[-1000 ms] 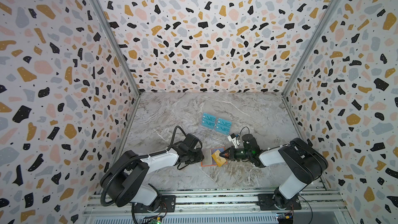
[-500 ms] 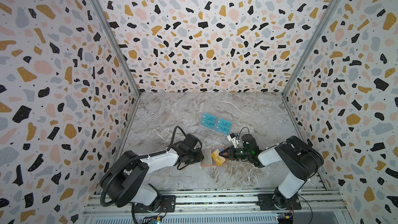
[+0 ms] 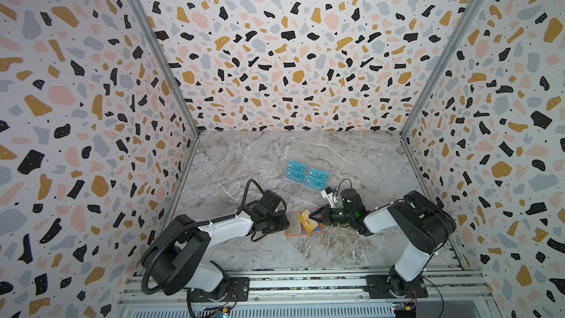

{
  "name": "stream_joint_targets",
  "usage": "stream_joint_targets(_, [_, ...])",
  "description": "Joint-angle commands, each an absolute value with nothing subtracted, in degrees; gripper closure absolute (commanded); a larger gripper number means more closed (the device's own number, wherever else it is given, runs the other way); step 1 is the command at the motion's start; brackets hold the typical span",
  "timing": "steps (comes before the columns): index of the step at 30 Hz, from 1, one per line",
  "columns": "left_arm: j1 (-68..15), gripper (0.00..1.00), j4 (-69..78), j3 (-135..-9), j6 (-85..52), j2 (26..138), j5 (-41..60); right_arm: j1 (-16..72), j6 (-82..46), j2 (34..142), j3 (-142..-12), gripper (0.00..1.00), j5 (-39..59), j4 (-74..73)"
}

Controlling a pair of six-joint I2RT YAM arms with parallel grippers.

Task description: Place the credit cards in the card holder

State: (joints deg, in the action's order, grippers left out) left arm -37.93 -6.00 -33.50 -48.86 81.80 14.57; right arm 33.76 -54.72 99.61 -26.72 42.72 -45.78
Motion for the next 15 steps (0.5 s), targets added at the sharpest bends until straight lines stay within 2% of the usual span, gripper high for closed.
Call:
stream_joint_targets(1, [-37.8,0.68,-7.6,-32.4,-49.1,80.6,15.1,34.6,-54.2,99.9,-28.0,1.00,42.0,-44.8])
stream_joint_targets(15, [-37.8,0.68,-6.8,-32.1,-48.9,80.4,15.6,36.5,-56.5,102.0,-29.1,1.00,40.2,-47.7])
